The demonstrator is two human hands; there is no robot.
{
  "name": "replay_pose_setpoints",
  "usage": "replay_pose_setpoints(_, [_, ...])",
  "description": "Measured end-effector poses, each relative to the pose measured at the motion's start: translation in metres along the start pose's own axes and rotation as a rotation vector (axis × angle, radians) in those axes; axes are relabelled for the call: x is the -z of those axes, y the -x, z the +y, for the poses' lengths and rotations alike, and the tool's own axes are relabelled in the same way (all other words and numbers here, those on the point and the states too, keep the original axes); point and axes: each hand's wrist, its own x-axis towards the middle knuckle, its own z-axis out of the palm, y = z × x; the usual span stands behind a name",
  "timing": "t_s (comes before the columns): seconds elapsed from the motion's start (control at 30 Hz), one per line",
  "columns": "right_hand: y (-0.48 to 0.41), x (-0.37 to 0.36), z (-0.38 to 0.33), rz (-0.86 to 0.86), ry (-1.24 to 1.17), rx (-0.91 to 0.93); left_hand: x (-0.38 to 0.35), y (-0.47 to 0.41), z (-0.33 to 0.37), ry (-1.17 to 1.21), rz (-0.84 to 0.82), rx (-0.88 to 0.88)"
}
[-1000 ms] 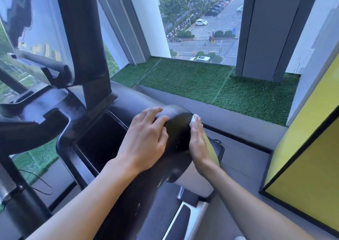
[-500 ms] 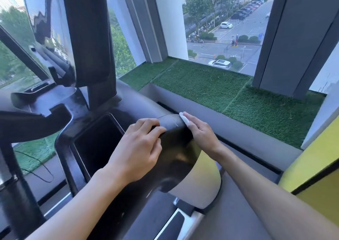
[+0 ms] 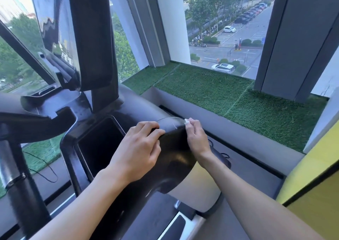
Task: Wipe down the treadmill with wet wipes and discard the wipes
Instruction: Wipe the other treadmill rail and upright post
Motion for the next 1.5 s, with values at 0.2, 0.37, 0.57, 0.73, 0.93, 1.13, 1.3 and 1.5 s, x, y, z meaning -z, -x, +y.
replay_pose_setpoints(0.2, [0.060, -0.025, 0.000, -0.039, -0.044, 0.306, -0.001, 0.001, -0.002, 0.000, 0.030, 0.001])
replay_pose_setpoints(0.37, [0.038, -0.028, 0.010, 0.101, -0.011, -0.029, 0.007, 0.008, 0.002, -0.003, 0.029, 0.001])
replay_pose_setpoints(0.57, [0.087, -0.054, 0.008, 0.026, 0.061, 0.173, 0.014, 0.030, -0.013, 0.108, -0.037, -0.048])
replay_pose_setpoints(0.73, [0.073, -0.049, 0.023, 0.061, 0.053, 0.054, 0.011, 0.030, -0.011, 0.123, -0.020, -0.038])
replay_pose_setpoints(0.93, [0.099, -0.068, 0.000, 0.081, -0.048, -0.032, 0.009, 0.029, -0.013, 0.145, -0.013, -0.038])
replay_pose_setpoints(1.13, [0.123, -0.082, 0.006, 0.054, -0.009, 0.024, 0.008, 0.029, -0.014, 0.136, -0.018, -0.043])
replay_pose_setpoints(1.3, [0.113, -0.092, -0.004, 0.165, -0.193, -0.236, 0.007, 0.028, -0.014, 0.121, -0.007, -0.055])
replay_pose_setpoints(1.5, [0.178, -0.120, -0.015, 0.034, -0.233, -0.058, 0.006, 0.029, -0.014, 0.121, -0.013, -0.051])
